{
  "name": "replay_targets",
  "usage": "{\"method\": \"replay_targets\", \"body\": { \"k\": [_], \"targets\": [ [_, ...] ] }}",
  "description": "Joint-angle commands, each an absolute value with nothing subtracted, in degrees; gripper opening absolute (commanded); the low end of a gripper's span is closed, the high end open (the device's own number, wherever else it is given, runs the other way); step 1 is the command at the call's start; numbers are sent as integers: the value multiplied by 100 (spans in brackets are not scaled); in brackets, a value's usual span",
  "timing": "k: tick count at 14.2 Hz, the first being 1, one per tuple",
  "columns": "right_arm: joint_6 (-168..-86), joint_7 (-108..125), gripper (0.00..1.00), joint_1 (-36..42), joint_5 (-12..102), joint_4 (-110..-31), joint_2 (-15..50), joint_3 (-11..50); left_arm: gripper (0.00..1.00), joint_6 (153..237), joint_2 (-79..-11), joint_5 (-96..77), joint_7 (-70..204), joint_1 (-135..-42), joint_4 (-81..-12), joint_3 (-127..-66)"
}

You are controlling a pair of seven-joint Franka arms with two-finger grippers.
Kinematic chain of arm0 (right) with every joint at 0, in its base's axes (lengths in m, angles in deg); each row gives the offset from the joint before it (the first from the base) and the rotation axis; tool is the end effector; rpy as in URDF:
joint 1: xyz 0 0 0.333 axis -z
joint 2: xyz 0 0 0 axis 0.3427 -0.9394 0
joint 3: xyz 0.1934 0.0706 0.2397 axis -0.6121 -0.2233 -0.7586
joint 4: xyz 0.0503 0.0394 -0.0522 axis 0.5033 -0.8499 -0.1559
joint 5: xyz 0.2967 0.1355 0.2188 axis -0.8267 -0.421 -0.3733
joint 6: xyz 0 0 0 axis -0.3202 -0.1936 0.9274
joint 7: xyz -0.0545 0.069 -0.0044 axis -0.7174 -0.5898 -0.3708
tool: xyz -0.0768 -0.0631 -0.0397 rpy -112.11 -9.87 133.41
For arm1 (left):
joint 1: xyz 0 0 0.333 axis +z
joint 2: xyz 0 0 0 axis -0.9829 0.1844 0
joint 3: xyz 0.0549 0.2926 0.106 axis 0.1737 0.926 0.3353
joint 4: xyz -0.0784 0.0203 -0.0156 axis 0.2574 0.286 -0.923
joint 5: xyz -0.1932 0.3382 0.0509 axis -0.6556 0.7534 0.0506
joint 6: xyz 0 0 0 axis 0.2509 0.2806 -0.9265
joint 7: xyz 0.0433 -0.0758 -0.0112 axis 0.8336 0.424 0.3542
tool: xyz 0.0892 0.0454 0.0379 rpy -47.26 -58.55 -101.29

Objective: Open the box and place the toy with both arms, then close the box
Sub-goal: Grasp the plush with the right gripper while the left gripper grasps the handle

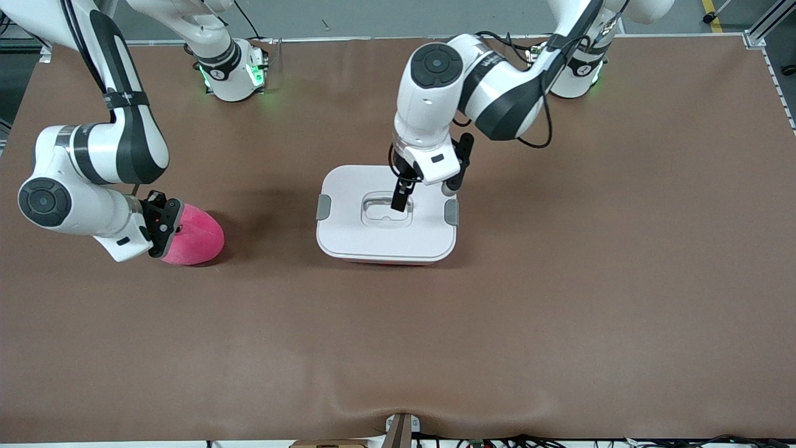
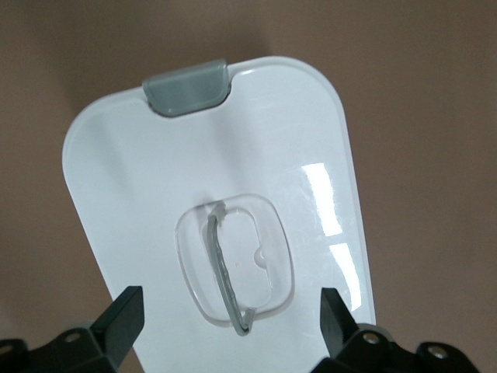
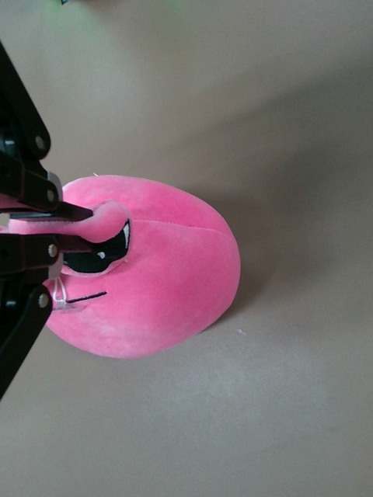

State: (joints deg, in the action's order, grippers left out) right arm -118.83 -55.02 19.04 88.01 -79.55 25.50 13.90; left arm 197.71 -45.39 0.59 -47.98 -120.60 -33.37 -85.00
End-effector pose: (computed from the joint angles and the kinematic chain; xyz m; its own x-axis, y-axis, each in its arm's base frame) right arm 0.5868 0.0017 0.3523 0.2800 0.9428 -0.1808 0.9239 -0.3158 -0.2160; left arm 0.4788 -0.5083 0.4291 0.2765 0.9555 -0.1030 0.9579 -0.2654 0.1096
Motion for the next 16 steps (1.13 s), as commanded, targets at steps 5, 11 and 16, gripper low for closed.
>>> {"method": "replay_targets", "body": {
  "k": [5,11,16],
  "targets": [
    [-11236,-5325,0,1908,8909,-7400,2651,1341,93,20361,-4062,728,-6265,-12481,-3402,-8434],
    [-10822,-5544,0,1618,8935,-6872,2625,1332,88,20800,-3956,1073,-7128,-12552,-3666,-8442],
    [-10822,-6176,0,1565,8909,-6713,2607,1323,73,20968,-3956,1371,-7568,-12622,-3850,-8442]
  ]
}}
